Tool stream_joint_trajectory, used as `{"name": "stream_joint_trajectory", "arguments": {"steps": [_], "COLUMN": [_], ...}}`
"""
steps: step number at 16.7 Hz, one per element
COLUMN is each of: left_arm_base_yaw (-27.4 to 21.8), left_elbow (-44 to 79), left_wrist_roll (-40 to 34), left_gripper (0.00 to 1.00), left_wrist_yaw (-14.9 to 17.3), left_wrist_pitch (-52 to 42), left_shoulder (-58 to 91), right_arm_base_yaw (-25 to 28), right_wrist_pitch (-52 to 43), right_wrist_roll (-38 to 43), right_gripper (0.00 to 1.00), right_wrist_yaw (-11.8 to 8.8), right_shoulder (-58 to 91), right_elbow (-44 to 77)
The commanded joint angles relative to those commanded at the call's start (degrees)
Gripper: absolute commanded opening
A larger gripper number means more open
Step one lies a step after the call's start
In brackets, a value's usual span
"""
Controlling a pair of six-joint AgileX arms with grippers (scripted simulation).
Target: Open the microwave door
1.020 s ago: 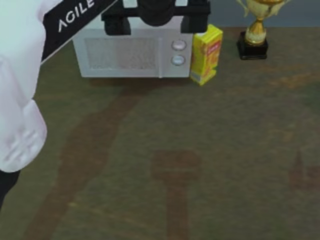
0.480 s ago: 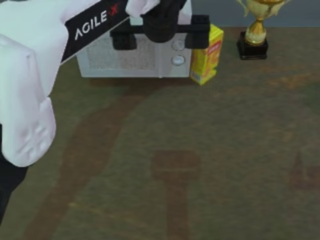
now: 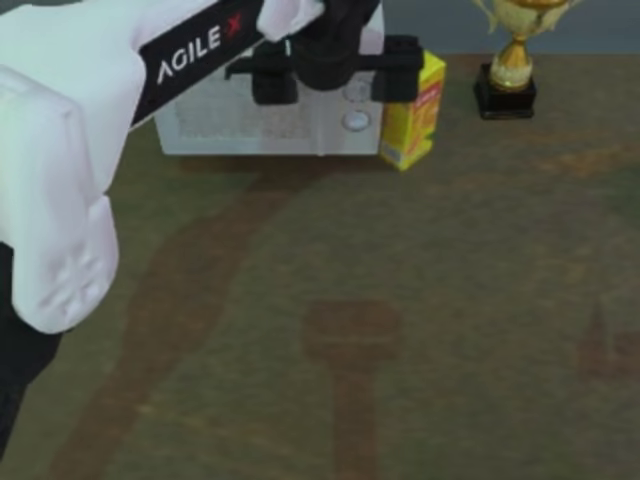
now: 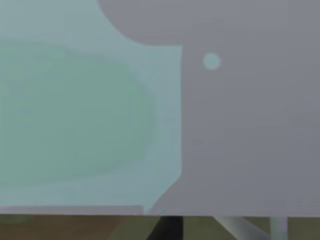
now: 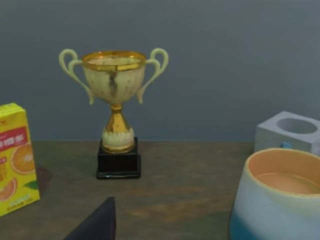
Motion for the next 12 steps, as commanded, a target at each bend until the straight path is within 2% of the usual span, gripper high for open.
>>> {"name": "stream_joint_trajectory", "arguments": {"steps": [5,12], "left_arm_base_yaw": [0.0,0.0], "left_elbow": [0.0,0.0], "left_wrist_roll": [0.0,0.0], "left_gripper": [0.02,0.0], "left_wrist_yaw": [0.0,0.0], "left_wrist_pitch": [0.0,0.0], "left_shoulder": [0.0,0.0], "right_arm_base_yaw": [0.0,0.0], "right_wrist_pitch": [0.0,0.0], "right_wrist_roll": [0.0,0.0], "right_gripper": [1.0,1.0], "right_wrist_yaw": [0.0,0.0], "right_shoulder": [0.0,0.0], "right_elbow": [0.0,0.0]}}
